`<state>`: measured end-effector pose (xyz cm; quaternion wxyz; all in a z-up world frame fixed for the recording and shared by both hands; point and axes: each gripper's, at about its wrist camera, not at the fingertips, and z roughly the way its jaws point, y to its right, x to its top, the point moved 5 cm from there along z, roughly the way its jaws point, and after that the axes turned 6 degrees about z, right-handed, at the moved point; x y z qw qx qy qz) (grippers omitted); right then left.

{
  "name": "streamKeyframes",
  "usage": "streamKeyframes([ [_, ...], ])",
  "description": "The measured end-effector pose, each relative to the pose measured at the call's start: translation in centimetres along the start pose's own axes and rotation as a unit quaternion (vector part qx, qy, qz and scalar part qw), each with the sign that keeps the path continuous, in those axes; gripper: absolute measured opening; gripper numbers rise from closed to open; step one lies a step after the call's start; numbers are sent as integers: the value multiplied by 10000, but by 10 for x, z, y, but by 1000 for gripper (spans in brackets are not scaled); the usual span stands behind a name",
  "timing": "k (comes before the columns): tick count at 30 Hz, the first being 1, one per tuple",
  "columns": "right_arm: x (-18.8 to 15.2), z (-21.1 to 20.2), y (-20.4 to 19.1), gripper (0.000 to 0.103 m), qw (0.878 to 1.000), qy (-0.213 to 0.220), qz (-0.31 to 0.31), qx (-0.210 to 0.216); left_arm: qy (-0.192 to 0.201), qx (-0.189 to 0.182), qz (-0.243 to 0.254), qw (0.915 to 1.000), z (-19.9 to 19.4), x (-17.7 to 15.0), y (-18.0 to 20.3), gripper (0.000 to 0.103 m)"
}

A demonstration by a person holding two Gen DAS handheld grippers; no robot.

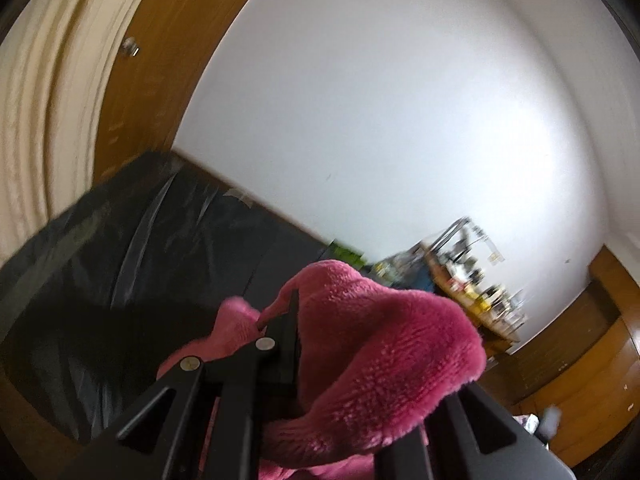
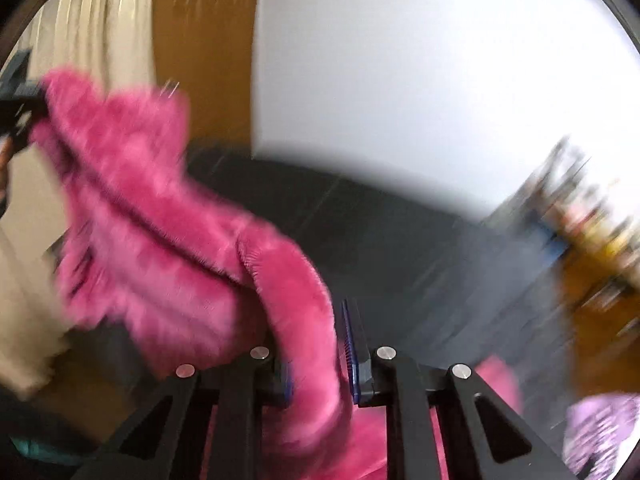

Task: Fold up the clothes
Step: 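Lift the pink fleece high with both grippers to shake it out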

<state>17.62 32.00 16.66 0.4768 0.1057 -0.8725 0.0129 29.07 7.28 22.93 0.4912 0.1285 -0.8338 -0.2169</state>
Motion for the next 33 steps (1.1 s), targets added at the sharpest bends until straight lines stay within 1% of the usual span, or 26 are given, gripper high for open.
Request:
streamKeyframes([
  [2, 41, -33, 13, 20, 9957, 801, -61, -452, 273, -258, 91, 9993, -16, 15, 17, 11],
  [3, 60, -53, 18, 20, 9903, 1214, -93, -664, 435, -382, 168, 9982, -26, 24, 27, 11],
  [5, 98, -92, 25, 20, 9734, 2019, -168, -1072, 806, -630, 351, 9941, -49, 43, 49, 11],
  [8, 138, -150, 27, 20, 9399, 3039, -281, -1533, 1298, -928, 561, 9856, -82, 65, 75, 11],
  [10, 154, -190, 26, 20, 9116, 3686, -279, -1798, 1625, -1099, 672, 9783, -105, 75, 89, 12],
  [12, 160, -224, 21, 20, 8823, 4247, -249, -2014, 1956, -1271, 747, 9696, -129, 83, 102, 12],
  [14, 160, -254, 16, 20, 8585, 4648, -237, -2155, 2175, -1379, 754, 9633, -146, 87, 111, 12],
  [18, 158, -296, 7, 20, 8203, 5143, -372, -2472, 2558, -1573, 893, 9496, -177, 96, 127, 12],
  [21, 156, -319, 4, 20, 7998, 5409, -351, -2577, 2878, -1720, 1082, 9359, -201, 101, 141, 12],
  [23, 155, -331, 1, 20, 7862, 5577, -333, -2642, 3104, -1785, 1225, 9257, -216, 103, 150, 15],
  [25, 153, -333, -9, 20, 7745, 5714, -302, -2695, 3316, -1742, 1385, 9168, -230, 103, 156, 17],
  [26, 152, -335, -15, 20, 7699, 5765, -291, -2721, 3383, -1692, 1451, 9143, -234, 103, 158, 17],
  [28, 151, -335, -23, 20, 7645, 5824, -280, -2750, 3464, -1567, 1558, 9117, -236, 103, 160, 18],
  [30, 154, -327, -29, 20, 7646, 5806, -284, -2782, 3434, -1454, 1604, 9139, -231, 102, 157, 18],
  [31, 156, -321, -30, 20, 7690, 5751, -290, -2776, 3373, -1397, 1606, 9170, -224, 102, 154, 18],
  [33, 160, -305, -32, 20, 7842, 5574, -293, -2712, 3209, -1281, 1591, 9248, -206, 104, 147, 18],
])
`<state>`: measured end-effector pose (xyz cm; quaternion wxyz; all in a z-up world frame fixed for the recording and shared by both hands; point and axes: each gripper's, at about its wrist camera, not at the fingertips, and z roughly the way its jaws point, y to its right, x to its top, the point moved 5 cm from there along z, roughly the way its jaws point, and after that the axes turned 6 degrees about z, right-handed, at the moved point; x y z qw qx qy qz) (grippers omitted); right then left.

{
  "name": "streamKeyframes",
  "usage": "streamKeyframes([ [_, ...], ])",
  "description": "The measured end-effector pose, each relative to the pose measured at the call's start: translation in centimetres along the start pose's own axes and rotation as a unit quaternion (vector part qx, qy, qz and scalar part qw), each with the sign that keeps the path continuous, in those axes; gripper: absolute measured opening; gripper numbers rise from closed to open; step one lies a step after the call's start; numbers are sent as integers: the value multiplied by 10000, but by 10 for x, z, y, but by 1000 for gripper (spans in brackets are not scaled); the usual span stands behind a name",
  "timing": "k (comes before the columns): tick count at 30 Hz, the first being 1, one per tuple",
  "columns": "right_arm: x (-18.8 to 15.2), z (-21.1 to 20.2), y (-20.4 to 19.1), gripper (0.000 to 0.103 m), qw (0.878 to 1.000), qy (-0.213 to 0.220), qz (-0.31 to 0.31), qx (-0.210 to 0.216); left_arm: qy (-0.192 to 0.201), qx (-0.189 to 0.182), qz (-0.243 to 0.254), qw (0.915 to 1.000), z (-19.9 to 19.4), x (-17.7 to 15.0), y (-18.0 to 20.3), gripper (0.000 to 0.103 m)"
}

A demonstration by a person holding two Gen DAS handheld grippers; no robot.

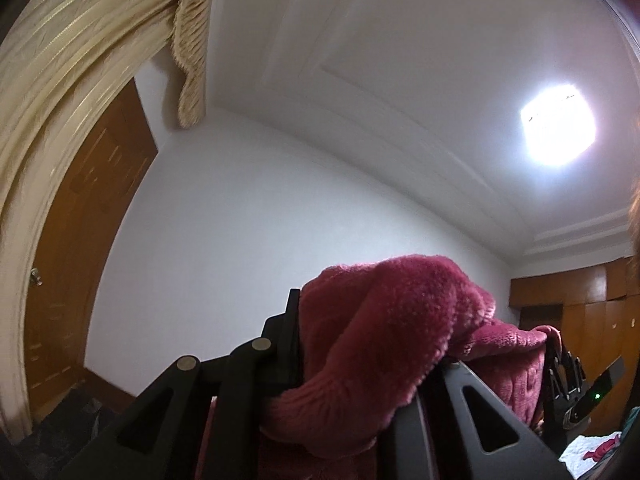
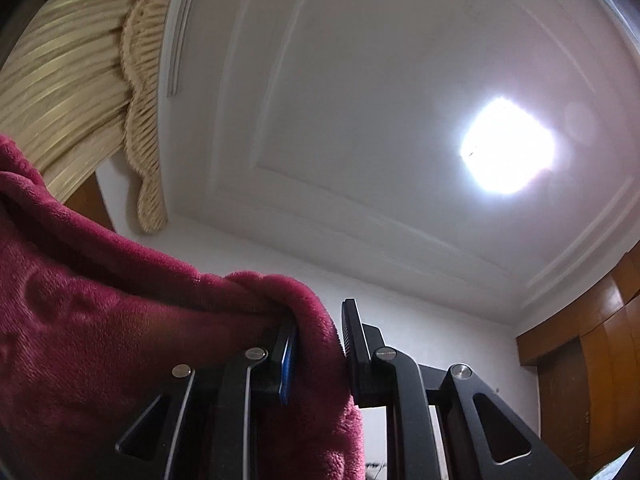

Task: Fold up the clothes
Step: 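Lift the pink fleece high with both grippers to shake it out, then lower the fleece onto the black cover and open both grippers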

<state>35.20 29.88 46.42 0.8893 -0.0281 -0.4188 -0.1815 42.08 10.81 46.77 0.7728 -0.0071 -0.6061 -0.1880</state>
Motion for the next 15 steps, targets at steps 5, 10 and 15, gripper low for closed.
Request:
streamKeyframes([
  [5, -56, 30, -35, 20, 9961, -798, -250, 264, -577, 257, -149, 9979, 45, -41, -36, 18],
  [10, -138, 65, -80, 20, 9825, -1719, -526, 494, -1524, 510, -430, 9861, 120, -110, -90, 18],
  [15, -247, 111, -126, 20, 9530, -2868, -652, 723, -2570, 749, -476, 9623, 199, -193, -143, 18],
])
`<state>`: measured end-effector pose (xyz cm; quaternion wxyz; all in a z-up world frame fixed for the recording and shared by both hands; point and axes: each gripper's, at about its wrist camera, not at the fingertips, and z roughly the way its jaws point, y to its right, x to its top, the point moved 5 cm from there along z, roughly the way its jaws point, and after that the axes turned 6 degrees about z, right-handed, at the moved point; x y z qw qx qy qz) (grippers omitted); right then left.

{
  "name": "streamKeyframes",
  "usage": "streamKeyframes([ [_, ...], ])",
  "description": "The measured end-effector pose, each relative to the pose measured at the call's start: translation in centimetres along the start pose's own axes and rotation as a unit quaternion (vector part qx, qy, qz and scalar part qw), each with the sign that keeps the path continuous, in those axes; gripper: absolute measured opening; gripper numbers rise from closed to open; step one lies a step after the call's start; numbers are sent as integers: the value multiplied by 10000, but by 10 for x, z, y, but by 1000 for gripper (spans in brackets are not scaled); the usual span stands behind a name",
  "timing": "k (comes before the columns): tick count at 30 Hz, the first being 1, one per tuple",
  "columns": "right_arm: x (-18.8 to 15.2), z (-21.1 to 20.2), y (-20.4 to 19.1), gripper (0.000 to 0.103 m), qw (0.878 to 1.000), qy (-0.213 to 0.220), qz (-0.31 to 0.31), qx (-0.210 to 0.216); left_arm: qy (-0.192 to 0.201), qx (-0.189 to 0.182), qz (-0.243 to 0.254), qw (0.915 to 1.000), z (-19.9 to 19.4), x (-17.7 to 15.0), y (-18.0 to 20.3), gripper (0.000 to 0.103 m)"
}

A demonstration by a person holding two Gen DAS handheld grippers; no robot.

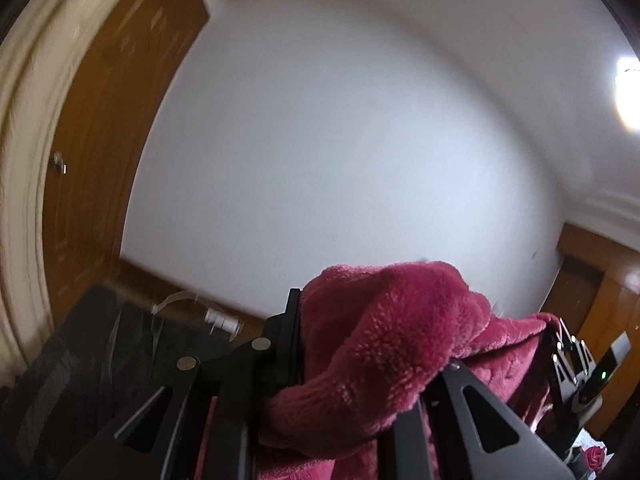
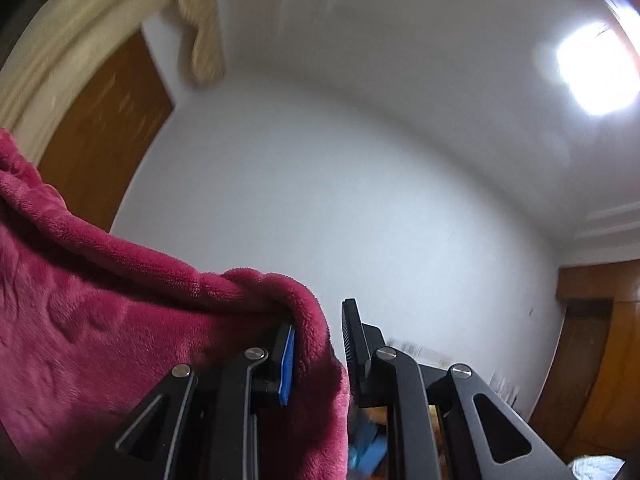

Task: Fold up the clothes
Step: 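Lower the fleece onto the black cover and open both grippers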

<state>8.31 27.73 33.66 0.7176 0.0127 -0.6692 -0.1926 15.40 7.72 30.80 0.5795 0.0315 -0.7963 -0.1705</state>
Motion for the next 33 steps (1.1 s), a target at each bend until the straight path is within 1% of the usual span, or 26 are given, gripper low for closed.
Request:
streamKeyframes([
  [3, -44, 63, -28, 20, 9969, -778, -52, 103, -572, 189, 146, 9981, 68, -18, -19, 18],
  [6, -94, 121, -57, 20, 9880, -1513, -281, 127, -1218, 220, 84, 9923, 137, -55, -36, 18],
  [8, -129, 156, -77, 20, 9785, -1989, -517, 164, -1615, 276, 36, 9865, 172, -85, -45, 18],
  [11, -189, 193, -98, 21, 9573, -2773, -746, 345, -2308, 416, -17, 9721, 226, -127, -60, 18],
  [12, -210, 203, -103, 26, 9483, -3046, -792, 420, -2580, 493, -16, 9649, 243, -144, -65, 18],
  [13, -230, 212, -109, 38, 9382, -3323, -827, 497, -2883, 586, -10, 9558, 260, -163, -70, 22],
  [14, -248, 217, -111, 47, 9294, -3549, -833, 582, -3154, 710, -13, 9463, 272, -179, -75, 29],
  [15, -268, 218, -108, 63, 9229, -3702, -819, 670, -3407, 854, -22, 9363, 281, -193, -80, 32],
  [16, -288, 218, -106, 68, 9161, -3854, -804, 759, -3633, 940, -69, 9269, 287, -210, -82, 35],
  [17, -303, 216, -105, 68, 9101, -3980, -788, 840, -3762, 964, -134, 9214, 287, -219, -84, 36],
  [18, -311, 213, -105, 68, 9054, -4074, -771, 913, -3828, 982, -224, 9183, 286, -226, -90, 38],
  [19, -318, 210, -105, 68, 9005, -4168, -754, 986, -3856, 996, -298, 9168, 283, -230, -96, 44],
  [20, -326, 207, -105, 68, 8957, -4258, -730, 1050, -3865, 1000, -346, 9162, 279, -233, -103, 55],
  [22, -339, 200, -107, 68, 8865, -4431, -647, 1164, -3867, 1017, -415, 9156, 264, -234, -116, 66],
  [25, -352, 185, -112, 71, 8736, -4664, -443, 1316, -3857, 1050, -446, 9155, 236, -233, -132, 71],
  [28, -361, 175, -118, 71, 8606, -4889, -257, 1403, -3872, 1096, -251, 9151, 218, -232, -136, 74],
  [32, -380, 169, -126, 71, 8414, -5181, -94, 1533, -3876, 1040, -209, 9157, 226, -225, -136, 75],
  [33, -384, 169, -129, 71, 8370, -5237, -104, 1581, -3948, 1017, -243, 9128, 230, -225, -136, 75],
])
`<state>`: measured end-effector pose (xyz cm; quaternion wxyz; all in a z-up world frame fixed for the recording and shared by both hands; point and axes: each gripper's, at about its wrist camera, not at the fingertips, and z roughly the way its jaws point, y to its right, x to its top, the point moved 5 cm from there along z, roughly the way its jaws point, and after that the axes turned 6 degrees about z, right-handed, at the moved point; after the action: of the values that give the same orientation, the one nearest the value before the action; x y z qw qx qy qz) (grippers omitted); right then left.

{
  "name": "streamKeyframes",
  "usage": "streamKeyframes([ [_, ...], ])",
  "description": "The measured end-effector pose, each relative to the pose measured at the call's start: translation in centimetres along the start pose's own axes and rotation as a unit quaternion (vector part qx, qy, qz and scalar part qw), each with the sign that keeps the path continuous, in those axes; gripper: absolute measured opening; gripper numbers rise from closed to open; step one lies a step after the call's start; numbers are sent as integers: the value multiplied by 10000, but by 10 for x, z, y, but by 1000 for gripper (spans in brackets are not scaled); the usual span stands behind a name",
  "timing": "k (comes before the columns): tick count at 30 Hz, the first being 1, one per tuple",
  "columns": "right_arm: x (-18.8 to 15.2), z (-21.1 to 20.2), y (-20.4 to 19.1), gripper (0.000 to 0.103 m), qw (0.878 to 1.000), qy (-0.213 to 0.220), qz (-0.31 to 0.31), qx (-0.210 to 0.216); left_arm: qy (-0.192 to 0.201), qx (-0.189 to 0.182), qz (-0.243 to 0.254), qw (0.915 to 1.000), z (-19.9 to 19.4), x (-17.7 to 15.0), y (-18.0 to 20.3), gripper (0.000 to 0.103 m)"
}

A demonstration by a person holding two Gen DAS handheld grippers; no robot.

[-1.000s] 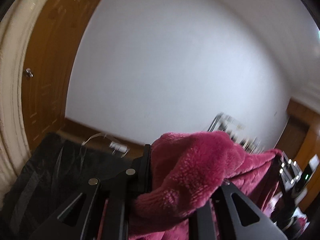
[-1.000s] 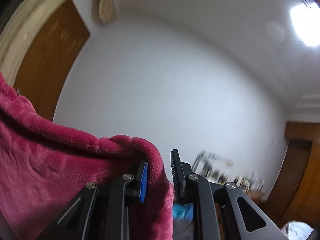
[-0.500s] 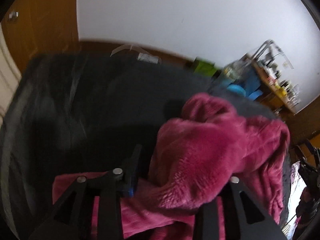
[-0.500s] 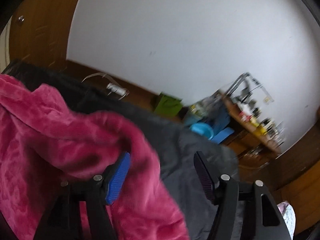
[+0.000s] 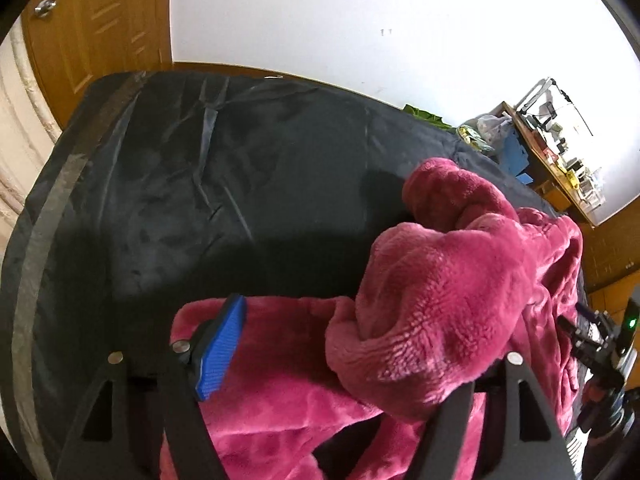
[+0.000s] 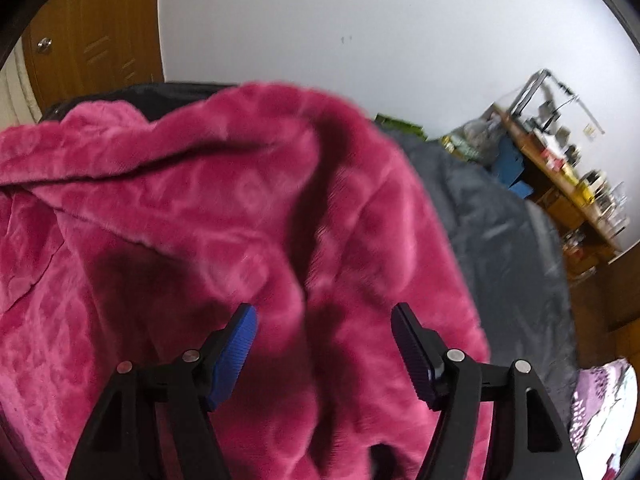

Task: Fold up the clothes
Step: 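Lower the fleece onto the black cover and open both grippers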

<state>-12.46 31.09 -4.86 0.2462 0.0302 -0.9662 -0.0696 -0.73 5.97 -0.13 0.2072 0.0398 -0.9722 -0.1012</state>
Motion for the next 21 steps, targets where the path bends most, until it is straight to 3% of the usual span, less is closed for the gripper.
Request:
streamKeyframes([
  [3, -5, 7, -9, 71, 9997, -189, -143, 49, -405, 38, 17, 9992, 12, 6, -1, 76],
  [6, -14, 19, -8, 71, 9991, -373, -155, 89, -527, 76, 76, 9986, 12, 4, -4, 76],
  [12, -11, 24, 1, 71, 9991, -393, 46, 131, -326, -2, -190, 9993, 2, 14, -12, 77],
  [17, 23, 20, -9, 71, 9998, -34, -41, 180, -22, -143, -506, 9986, 14, 50, -6, 77],
  [21, 50, 35, -22, 71, 9990, 131, -149, 410, -12, -149, -385, 9991, 35, 72, 13, 77],
])
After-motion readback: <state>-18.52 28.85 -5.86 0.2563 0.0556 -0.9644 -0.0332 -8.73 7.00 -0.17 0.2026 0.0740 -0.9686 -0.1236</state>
